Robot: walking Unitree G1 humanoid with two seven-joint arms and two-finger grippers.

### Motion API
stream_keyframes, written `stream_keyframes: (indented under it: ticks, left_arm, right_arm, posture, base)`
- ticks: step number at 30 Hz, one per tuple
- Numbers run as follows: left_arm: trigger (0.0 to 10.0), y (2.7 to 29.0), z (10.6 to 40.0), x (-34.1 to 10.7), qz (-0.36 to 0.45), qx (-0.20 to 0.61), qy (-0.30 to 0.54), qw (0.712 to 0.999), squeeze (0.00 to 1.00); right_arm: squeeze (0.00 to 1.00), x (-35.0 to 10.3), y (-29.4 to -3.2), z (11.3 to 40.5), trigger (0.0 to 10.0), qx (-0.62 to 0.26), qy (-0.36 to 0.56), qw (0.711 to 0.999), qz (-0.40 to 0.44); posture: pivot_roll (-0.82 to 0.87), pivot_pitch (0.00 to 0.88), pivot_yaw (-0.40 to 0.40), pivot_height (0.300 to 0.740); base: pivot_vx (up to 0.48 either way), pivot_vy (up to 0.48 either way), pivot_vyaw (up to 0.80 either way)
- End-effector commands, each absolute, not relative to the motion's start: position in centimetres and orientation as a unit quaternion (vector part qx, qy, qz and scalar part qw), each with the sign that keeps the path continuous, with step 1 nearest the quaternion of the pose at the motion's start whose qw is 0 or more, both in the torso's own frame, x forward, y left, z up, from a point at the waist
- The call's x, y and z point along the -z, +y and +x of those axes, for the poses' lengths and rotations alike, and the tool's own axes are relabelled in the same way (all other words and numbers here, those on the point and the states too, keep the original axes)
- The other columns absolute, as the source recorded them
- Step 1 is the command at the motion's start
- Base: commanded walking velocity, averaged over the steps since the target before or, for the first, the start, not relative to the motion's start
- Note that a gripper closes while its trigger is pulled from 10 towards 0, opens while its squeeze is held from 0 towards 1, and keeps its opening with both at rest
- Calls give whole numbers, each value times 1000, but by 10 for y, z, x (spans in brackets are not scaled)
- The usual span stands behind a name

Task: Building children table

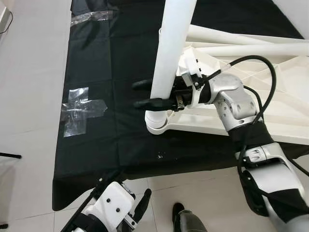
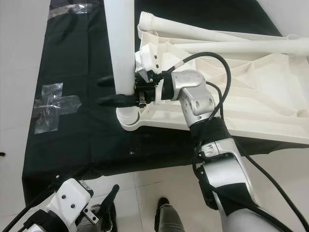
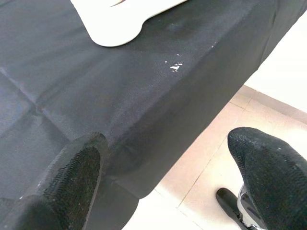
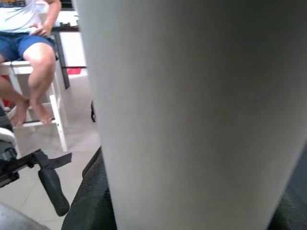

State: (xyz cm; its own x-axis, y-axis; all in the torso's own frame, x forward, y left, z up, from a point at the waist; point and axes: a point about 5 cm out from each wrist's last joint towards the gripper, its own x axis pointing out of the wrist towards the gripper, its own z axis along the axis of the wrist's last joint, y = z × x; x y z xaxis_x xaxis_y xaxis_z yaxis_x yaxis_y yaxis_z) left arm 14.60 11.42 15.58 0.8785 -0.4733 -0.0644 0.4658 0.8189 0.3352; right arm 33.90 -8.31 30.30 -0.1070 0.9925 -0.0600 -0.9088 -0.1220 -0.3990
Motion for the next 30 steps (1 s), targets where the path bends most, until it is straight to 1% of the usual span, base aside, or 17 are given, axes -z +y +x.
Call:
stream_keyframes:
  ticks: [1, 4, 5, 10, 16, 22, 24, 25, 26, 27, 30]
  left_arm:
    - [10000, 112, 143, -153, 170, 249, 2, 953, 0]
    - [10000, 112, 143, -153, 170, 249, 2, 953, 0]
    - [10000, 111, 143, -153, 168, 250, 1, 954, 0]
    - [10000, 111, 143, -153, 167, 250, 0, 954, 0]
    - [10000, 110, 143, -153, 166, 249, 0, 954, 0]
    - [10000, 110, 143, -153, 164, 249, 0, 954, 0]
    - [10000, 110, 143, -153, 164, 249, 1, 954, 0]
    - [10000, 110, 143, -152, 164, 249, 1, 954, 0]
    - [10000, 110, 143, -152, 165, 250, 0, 954, 0]
    - [10000, 110, 143, -152, 165, 250, 0, 954, 0]
    - [10000, 110, 144, -152, 165, 249, 1, 954, 0]
  right_arm:
    - [0, -287, -72, 334, 10000, -767, -86, 614, -167]
    - [0, -286, -72, 334, 10000, -770, -80, 609, -171]
    - [0, -285, -72, 333, 10000, -778, -67, 598, -178]
    - [0, -286, -72, 334, 10000, -790, -49, 581, -187]
    - [0, -289, -72, 336, 10000, -795, -36, 576, -186]
    - [0, -295, -68, 337, 10000, -803, -42, 574, -157]
    - [0, -296, -67, 339, 10000, -801, -48, 578, -152]
    - [0, -297, -66, 341, 10000, -794, -56, 587, -145]
    - [0, -297, -66, 343, 10000, -782, -67, 604, -138]
    - [0, -297, -66, 343, 10000, -782, -67, 604, -138]
    - [0, -292, -70, 345, 10000, -750, -87, 641, -133]
  posture:
    - [97, 393, -24, 740]
    - [95, 393, -24, 740]
    - [90, 395, -30, 740]
    - [85, 396, -35, 740]
    - [82, 396, -39, 740]
    - [76, 396, -39, 740]
    - [76, 395, -40, 740]
    - [78, 393, -38, 740]
    - [78, 393, -38, 740]
    - [78, 393, -38, 740]
    - [75, 386, -27, 740]
  base:
    - [0, 0, 0]
    - [0, 0, 0]
    - [0, 0, 0]
    - [0, 0, 0]
    - [0, 0, 0]
    - [0, 0, 0]
    - [0, 0, 0]
    - [0, 0, 0]
    - [0, 0, 0]
    - [0, 0, 0]
    - [0, 0, 0]
